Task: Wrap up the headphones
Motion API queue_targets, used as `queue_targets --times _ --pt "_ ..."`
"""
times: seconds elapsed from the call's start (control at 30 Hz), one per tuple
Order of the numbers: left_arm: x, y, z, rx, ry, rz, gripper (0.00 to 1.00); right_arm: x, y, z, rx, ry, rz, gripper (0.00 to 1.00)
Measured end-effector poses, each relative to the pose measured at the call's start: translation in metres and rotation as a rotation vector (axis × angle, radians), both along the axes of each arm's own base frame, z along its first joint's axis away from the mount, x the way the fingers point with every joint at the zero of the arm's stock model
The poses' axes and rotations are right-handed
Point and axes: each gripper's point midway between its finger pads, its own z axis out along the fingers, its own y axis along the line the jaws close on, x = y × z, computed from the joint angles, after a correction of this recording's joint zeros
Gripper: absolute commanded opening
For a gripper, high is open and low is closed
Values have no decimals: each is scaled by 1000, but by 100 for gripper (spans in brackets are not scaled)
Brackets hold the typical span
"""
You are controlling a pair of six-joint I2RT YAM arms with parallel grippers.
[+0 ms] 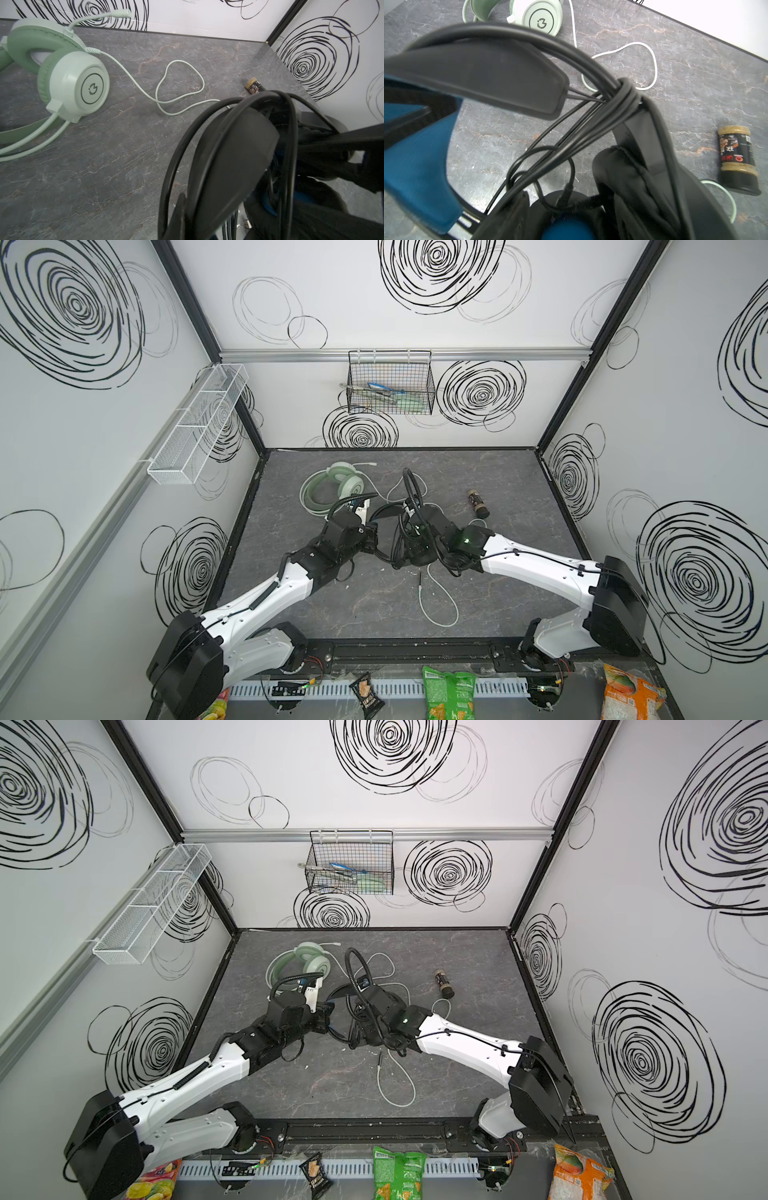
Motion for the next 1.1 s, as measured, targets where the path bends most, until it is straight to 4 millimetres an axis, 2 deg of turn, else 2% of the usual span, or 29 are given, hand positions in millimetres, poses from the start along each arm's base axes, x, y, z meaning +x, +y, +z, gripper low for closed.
queue_targets --times 0.2,0.27,0.47,0.73,0.87,0.97,1.0,1.03,1.1 --pt "-1 -6 -3 -15 14 -29 0 -7 -5 1 8 -5 7 75" --pt "0 -5 -3 -21 12 -30 0 -7 -5 3 14 -9 7 80" --pt "2 -4 -8 -31 22 -35 0 -10 -5 6 17 -14 14 81" --pt "6 1 -12 -45 37 -32 0 -25 -6 24 64 -50 39 84" --pt "8 6 -15 -52 50 -17 0 -34 -11 29 77 -75 45 85" --pt "12 16 -23 -41 68 22 0 -32 -23 32 62 -101 10 85" --pt "12 22 -28 -30 84 39 0 -30 -27 34 56 -110 -5 87" --pt "12 26 -34 -20 103 53 0 -29 -31 36 56 -119 -19 95" --pt "10 35 -45 -3 139 78 0 -28 -38 43 64 -138 -42 97"
